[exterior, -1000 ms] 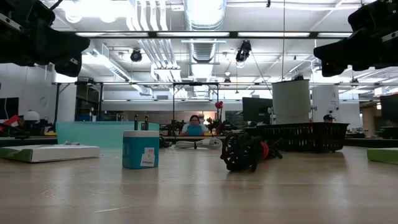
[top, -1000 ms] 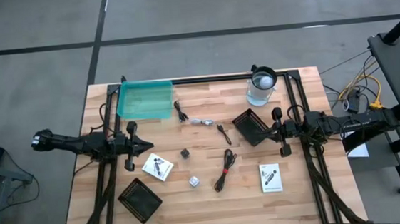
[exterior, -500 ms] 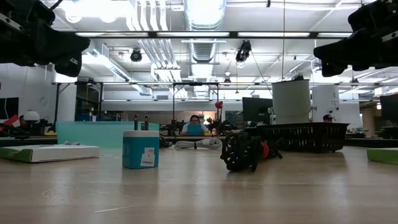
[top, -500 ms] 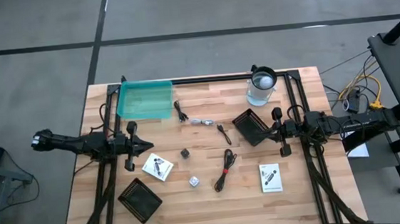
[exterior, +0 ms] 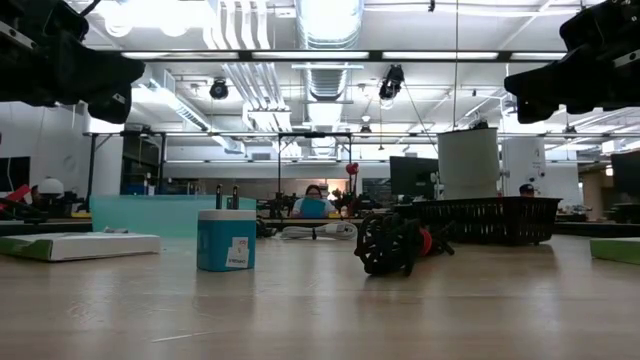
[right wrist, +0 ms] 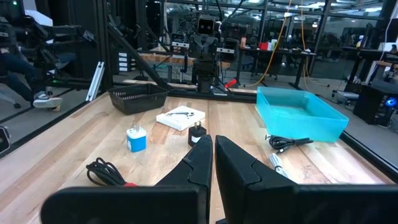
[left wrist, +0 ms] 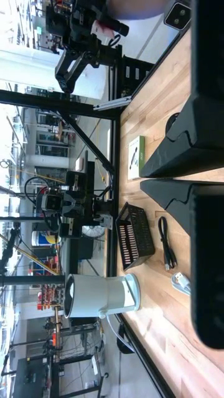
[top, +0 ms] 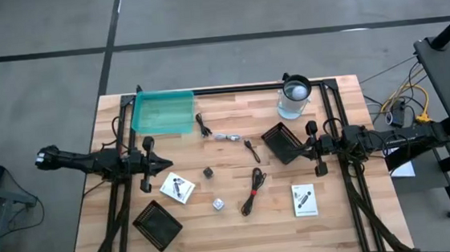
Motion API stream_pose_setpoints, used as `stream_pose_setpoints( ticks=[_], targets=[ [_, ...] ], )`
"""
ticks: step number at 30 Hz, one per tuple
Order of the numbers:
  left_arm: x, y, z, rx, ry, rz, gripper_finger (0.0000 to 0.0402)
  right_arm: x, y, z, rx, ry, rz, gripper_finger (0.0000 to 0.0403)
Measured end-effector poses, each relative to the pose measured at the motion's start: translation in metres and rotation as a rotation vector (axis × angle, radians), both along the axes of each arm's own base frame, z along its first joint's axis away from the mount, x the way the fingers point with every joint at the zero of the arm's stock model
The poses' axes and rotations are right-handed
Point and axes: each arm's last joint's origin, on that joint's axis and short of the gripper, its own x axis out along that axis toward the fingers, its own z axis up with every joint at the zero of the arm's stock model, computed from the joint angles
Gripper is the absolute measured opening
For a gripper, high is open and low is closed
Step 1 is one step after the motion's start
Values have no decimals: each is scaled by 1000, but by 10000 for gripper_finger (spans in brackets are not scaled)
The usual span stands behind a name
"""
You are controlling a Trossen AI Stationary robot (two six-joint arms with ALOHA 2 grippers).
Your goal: Pick and place items into bin
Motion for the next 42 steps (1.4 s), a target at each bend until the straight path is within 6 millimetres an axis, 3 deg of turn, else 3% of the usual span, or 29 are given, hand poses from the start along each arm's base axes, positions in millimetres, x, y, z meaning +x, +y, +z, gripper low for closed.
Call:
stream_pose_setpoints(
  ticks=[8,14,22,27,32,35,42],
  targets=[
    [0,0,0,62,-4,4,0,0,0,0,1,0,0,9],
    [-1,0,11,31,-113,8,0,0,0,0,-5,-4,0,9],
    [-1,0,13,31,-131,9,0,0,0,0,-120,-10,1,9],
    [-1,0,14,95,-145,18,0,0,0,0,-164,-12,2,9],
    [-1,1,15,315,-156,52,0,0,0,0,-167,-13,1,9],
    [3,0,12,317,-121,46,0,0,0,1,-167,-15,-15,9],
    [11,0,25,308,-232,118,0,-1,-1,13,-92,-140,-51,9]
  ],
)
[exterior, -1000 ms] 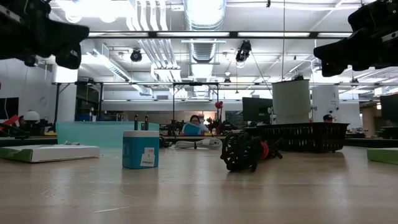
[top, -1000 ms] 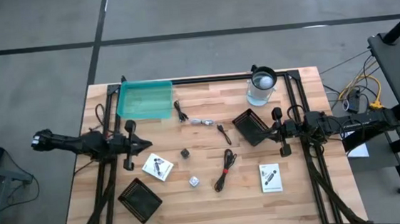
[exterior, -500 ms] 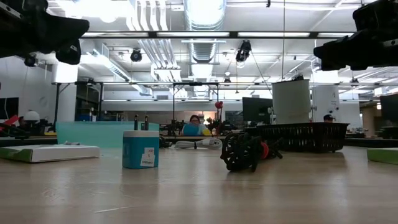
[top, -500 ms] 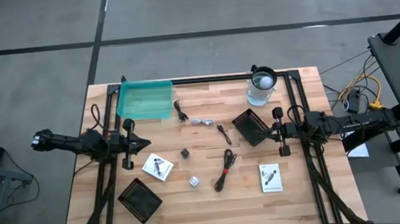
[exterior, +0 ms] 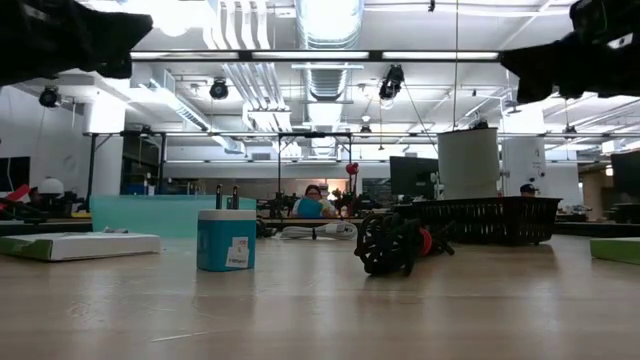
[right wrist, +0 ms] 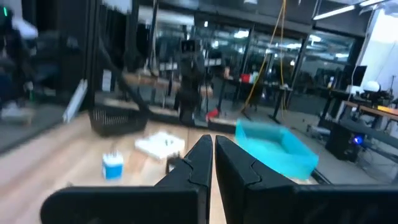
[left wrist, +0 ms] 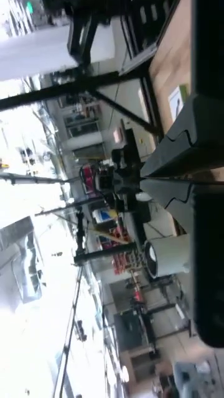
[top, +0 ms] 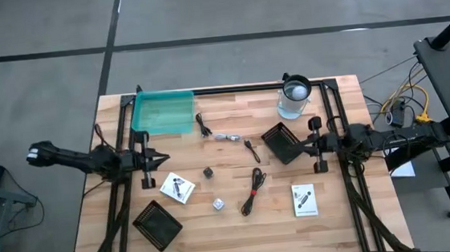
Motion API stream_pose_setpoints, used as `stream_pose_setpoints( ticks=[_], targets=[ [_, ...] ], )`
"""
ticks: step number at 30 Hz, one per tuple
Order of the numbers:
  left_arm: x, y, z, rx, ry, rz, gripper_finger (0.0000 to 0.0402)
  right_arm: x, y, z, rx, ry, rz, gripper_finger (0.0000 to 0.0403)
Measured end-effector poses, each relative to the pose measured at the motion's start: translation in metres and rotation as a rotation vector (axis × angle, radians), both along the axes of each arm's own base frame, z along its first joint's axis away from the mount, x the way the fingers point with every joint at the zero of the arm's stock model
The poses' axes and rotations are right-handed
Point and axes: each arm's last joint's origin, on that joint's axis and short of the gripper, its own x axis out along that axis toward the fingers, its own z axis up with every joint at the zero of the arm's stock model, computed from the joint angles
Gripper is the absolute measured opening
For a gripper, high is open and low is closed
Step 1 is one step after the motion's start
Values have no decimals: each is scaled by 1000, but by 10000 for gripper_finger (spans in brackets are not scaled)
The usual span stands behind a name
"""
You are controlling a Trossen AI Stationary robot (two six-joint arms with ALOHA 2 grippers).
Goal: Pick and place items into bin
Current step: Put the bottom black charger cable into the green bin
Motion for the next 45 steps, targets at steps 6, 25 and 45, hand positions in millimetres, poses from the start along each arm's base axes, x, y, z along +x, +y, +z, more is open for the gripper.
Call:
stream_pose_setpoints(
  ticks=[6,25,45],
  targets=[
    [11,5,-3,-23,25,117,6,3,0,-4,-12,43,-2,18],
    [82,0,15,87,117,247,159,24,-1,-12,-94,94,-60,157],
    [93,-2,17,105,142,270,160,92,3,-11,-123,402,-27,150]
  ],
)
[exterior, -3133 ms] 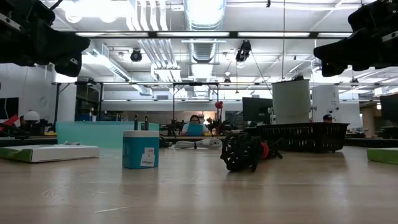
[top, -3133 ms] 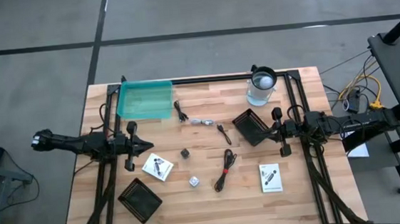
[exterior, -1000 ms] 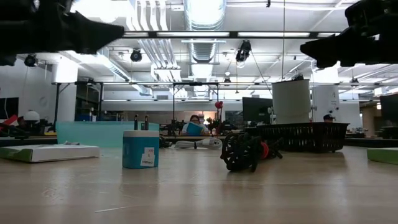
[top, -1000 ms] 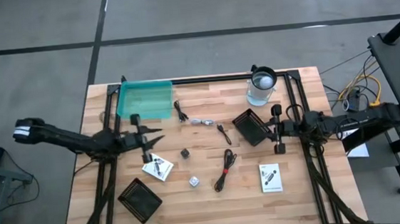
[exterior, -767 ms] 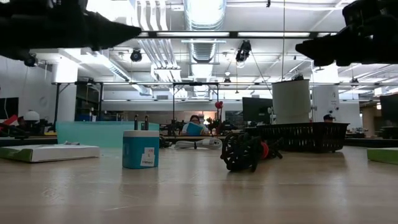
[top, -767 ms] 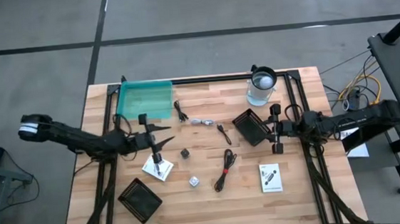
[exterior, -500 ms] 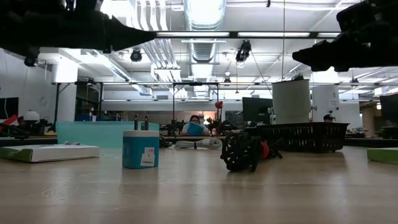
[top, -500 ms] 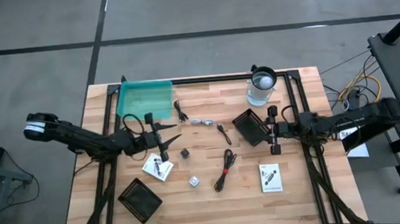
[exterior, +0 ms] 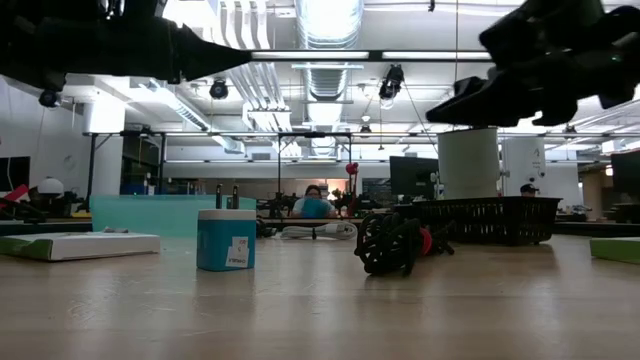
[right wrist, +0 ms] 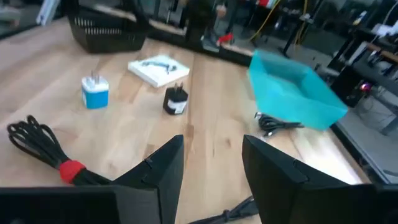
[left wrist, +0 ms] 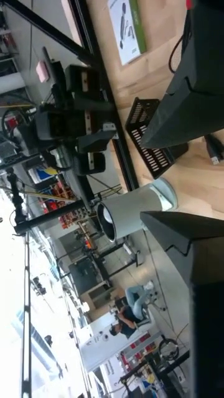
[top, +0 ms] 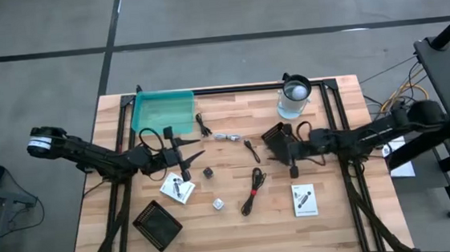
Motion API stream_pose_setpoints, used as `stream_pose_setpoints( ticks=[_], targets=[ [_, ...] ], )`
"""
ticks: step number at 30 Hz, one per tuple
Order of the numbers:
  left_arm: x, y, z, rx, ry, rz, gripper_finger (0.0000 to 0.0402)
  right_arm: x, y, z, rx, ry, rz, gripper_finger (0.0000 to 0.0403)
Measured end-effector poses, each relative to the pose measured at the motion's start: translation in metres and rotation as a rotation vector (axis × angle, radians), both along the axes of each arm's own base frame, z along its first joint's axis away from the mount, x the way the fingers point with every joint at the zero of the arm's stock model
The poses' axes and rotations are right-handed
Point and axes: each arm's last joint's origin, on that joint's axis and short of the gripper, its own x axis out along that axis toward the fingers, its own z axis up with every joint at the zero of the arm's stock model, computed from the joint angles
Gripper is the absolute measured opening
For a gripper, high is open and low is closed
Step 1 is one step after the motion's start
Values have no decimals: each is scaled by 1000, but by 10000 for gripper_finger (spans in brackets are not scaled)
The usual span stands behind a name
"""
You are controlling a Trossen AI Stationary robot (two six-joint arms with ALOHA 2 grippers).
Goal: Pick and place items into bin
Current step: Put the bottom black charger cable into the green bin
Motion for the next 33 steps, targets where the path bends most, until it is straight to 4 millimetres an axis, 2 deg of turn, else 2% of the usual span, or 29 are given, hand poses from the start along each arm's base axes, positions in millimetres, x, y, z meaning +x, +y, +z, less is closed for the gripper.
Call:
stream_pose_setpoints(
  ticks=[4,8,12,18,25,33],
  targets=[
    [-1,1,-1,-2,3,16,160,16,5,-1,10,75,75,146],
    [-1,1,-2,-2,6,27,160,29,18,-3,9,160,227,140],
    [-1,1,-1,-3,4,29,160,38,29,-6,-20,224,290,135],
    [-1,1,-1,-3,4,30,160,46,40,-20,-72,305,346,130],
    [-1,1,-1,-3,4,30,160,53,41,-33,-144,358,375,127],
    [-1,1,-1,-4,4,34,160,50,40,-42,-206,480,417,122]
  ],
)
